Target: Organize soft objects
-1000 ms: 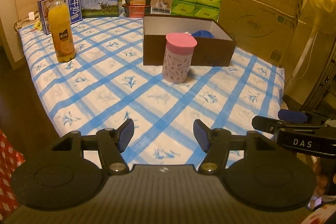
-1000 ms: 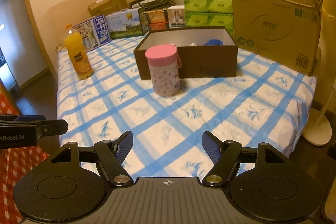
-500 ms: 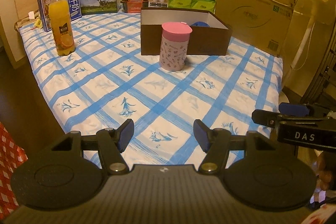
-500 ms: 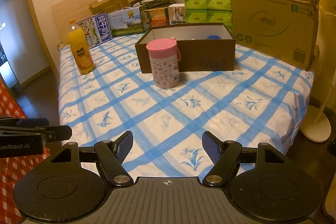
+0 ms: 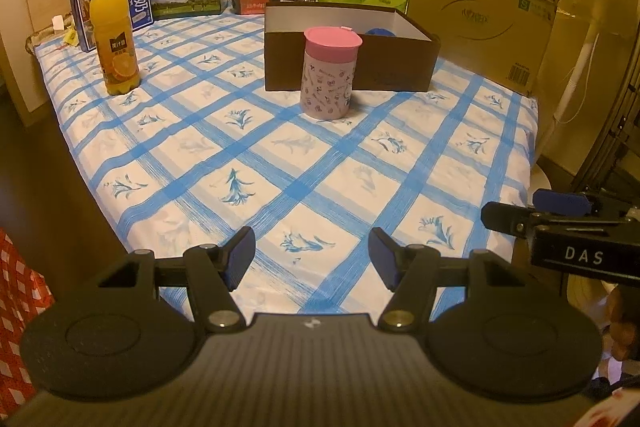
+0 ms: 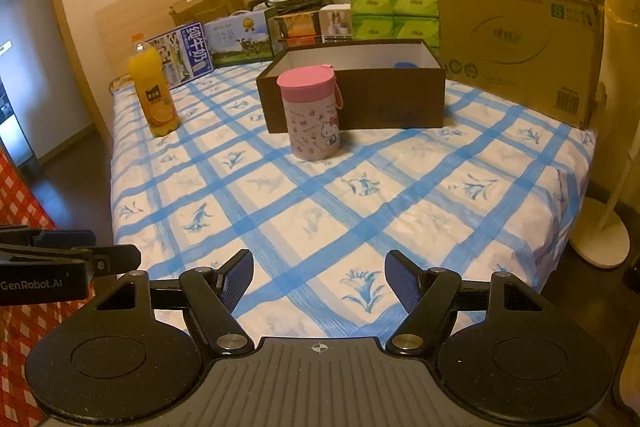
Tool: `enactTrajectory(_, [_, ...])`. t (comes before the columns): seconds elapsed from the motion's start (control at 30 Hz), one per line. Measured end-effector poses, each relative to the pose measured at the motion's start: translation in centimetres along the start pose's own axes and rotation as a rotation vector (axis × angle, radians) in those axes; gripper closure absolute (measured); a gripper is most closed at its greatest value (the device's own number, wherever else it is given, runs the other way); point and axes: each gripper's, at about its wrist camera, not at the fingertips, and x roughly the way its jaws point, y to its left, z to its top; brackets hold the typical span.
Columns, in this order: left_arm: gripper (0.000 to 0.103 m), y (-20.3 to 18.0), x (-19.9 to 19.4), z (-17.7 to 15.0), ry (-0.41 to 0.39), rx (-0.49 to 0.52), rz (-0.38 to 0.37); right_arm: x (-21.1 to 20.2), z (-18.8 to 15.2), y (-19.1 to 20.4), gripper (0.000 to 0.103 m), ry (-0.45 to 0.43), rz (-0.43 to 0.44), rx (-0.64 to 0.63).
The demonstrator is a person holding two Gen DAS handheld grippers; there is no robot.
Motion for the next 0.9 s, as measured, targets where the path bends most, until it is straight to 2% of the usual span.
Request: enactTrajectory(0.9, [0.043,-0.69,0.39,-0.29,0.014,0.009,-0.016,0.43,-0.35,-0.11,0.031,0.005,-0.007,0.004])
